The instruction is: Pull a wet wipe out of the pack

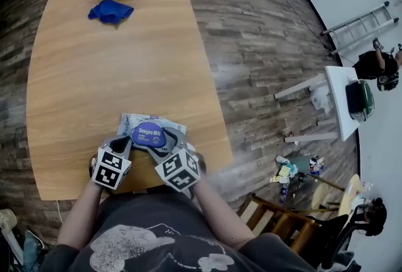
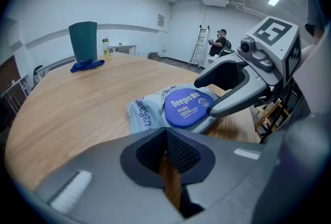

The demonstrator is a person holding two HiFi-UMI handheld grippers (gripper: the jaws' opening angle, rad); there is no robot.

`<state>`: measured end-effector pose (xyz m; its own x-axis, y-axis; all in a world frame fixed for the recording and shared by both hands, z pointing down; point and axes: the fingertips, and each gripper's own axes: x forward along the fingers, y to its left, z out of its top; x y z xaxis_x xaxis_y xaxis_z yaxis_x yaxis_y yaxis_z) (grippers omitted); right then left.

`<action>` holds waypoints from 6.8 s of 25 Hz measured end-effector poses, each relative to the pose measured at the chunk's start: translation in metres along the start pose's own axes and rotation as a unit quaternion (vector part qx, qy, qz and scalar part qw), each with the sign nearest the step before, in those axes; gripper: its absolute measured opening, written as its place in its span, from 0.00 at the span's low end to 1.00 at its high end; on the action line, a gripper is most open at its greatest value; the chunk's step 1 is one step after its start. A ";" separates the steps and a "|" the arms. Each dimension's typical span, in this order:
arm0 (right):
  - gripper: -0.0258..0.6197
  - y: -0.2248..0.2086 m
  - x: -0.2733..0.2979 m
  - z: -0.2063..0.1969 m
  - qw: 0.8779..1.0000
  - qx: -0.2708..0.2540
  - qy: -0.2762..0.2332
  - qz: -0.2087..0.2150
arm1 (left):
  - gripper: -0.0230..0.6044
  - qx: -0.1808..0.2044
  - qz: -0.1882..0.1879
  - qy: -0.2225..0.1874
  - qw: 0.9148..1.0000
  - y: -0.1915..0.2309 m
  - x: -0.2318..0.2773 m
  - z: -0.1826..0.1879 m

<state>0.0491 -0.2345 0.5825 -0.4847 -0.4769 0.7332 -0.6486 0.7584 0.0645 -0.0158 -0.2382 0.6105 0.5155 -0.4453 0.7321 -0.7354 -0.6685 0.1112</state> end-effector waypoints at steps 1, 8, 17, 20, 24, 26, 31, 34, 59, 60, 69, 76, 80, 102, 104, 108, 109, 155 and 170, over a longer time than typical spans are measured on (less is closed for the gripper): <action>0.49 0.001 0.003 -0.002 1.000 -0.012 0.007 0.006 | 0.07 -0.007 -0.003 0.000 1.000 -0.001 0.000 0.001; 0.54 0.005 0.019 -0.003 0.998 -0.052 0.015 0.028 | 0.07 -0.012 -0.001 0.006 1.000 -0.002 0.002 0.000; 0.53 0.005 0.023 -0.002 0.997 -0.021 0.015 0.072 | 0.07 -0.035 0.001 0.009 0.999 -0.001 0.001 -0.002; 0.52 0.003 0.023 -0.001 0.995 -0.006 0.025 0.091 | 0.07 -0.047 0.004 0.003 0.999 0.000 0.001 -0.002; 0.52 0.002 0.022 0.000 0.994 0.009 0.027 0.108 | 0.07 -0.050 0.002 0.006 0.999 0.000 0.001 -0.002; 0.52 0.001 0.022 0.001 0.993 0.017 0.030 0.117 | 0.07 -0.048 0.002 0.005 0.999 0.000 0.002 -0.002; 0.52 0.001 0.020 0.003 0.989 0.044 0.030 0.140 | 0.07 -0.048 0.004 0.005 0.999 0.001 0.001 -0.001; 0.52 -0.001 0.018 0.006 0.983 0.077 0.024 0.165 | 0.07 -0.046 0.007 0.005 0.999 0.001 0.002 -0.001; 0.33 -0.124 0.005 0.012 0.977 0.177 -0.087 -0.076 | 0.07 -0.035 0.002 0.002 0.999 0.001 0.000 -0.002; 0.33 -0.124 0.008 0.010 0.978 0.176 -0.080 -0.078 | 0.07 -0.034 0.003 -0.001 0.999 0.002 0.000 0.000; 0.33 -0.124 0.008 0.011 0.977 0.176 -0.101 -0.072 | 0.08 -0.003 0.029 -0.057 0.998 0.002 -0.014 0.015; 0.33 -0.118 -0.020 0.008 0.971 0.191 -0.127 -0.062 | 0.54 0.144 0.017 -0.080 0.986 -0.049 0.000 0.046; 0.33 -0.105 -0.021 0.004 0.972 0.196 -0.122 -0.045 | 0.46 0.155 0.057 -0.080 0.983 -0.047 0.014 0.060; 0.21 0.005 0.012 0.022 0.993 0.104 0.006 0.047 | 0.10 0.084 0.061 -0.067 0.992 0.006 0.003 0.036; 0.21 0.006 0.020 0.019 0.993 0.108 0.024 0.042 | 0.10 0.092 0.051 -0.067 0.992 0.004 0.004 0.035; 0.21 0.005 0.031 0.012 0.994 0.092 0.053 0.013 | 0.10 0.094 0.033 -0.070 0.993 0.003 0.006 0.033; 0.20 0.005 0.031 0.012 0.994 0.092 0.055 0.006 | 0.10 0.093 0.030 -0.070 0.993 0.002 0.007 0.032; 0.05 -0.033 -0.062 0.055 0.984 0.141 -0.064 -0.091 | 0.10 0.057 0.025 -0.094 0.994 0.003 0.012 0.029; 0.05 -0.038 -0.080 0.061 0.972 0.174 -0.101 -0.121 | 0.32 0.010 0.030 -0.178 0.983 0.018 -0.030 0.040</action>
<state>0.0771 -0.2521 0.4800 -0.3760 -0.7265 0.5752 -0.9003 0.4334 -0.0411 -0.0268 -0.2606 0.5632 0.5950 -0.6628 0.4546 -0.7624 -0.6444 0.0583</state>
